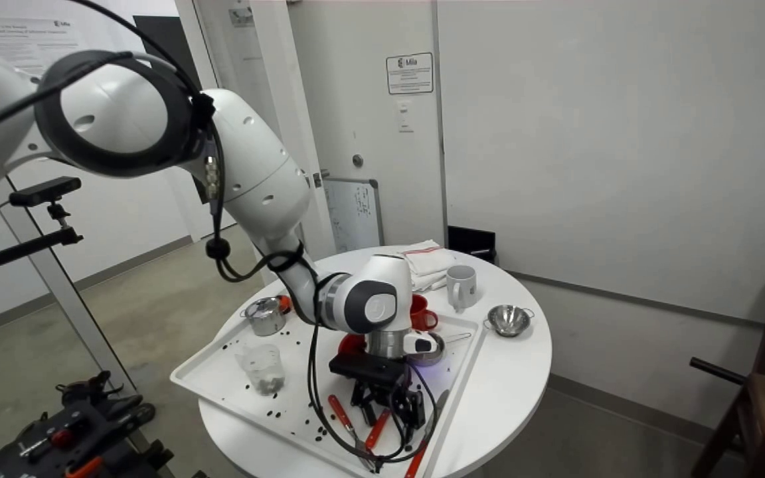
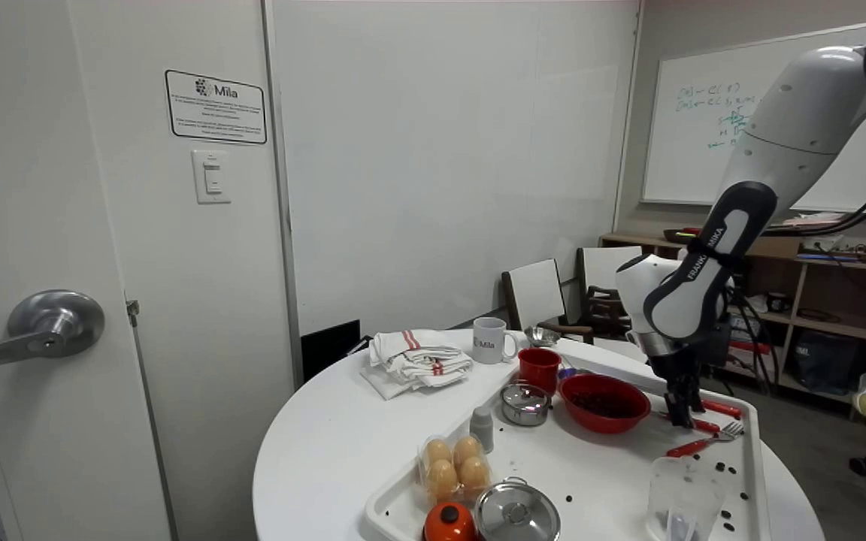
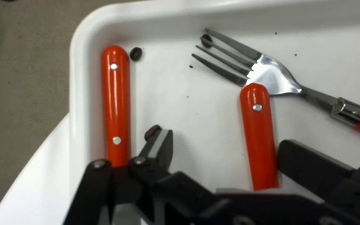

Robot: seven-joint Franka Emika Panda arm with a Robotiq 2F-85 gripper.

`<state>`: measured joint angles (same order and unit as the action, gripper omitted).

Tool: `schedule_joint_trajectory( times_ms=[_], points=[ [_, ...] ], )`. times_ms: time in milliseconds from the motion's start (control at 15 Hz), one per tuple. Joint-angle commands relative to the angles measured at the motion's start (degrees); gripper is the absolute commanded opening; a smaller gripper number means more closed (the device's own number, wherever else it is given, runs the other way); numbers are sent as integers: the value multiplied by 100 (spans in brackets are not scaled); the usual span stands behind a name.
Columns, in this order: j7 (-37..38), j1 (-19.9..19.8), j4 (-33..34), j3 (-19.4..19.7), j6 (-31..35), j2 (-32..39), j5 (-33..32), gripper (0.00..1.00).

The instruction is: Use the spoon to mix the contents in the orange bowl

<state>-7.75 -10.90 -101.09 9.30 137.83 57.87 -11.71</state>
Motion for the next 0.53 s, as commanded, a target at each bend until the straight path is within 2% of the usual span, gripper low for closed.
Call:
schedule_joint_trajectory(
  times_ms=[0, 467],
  points=[
    [-303, -173, -650, -138, 892, -293, 5, 93],
    [-769, -568, -1789, -359, 2334, -804, 67, 100]
  ],
)
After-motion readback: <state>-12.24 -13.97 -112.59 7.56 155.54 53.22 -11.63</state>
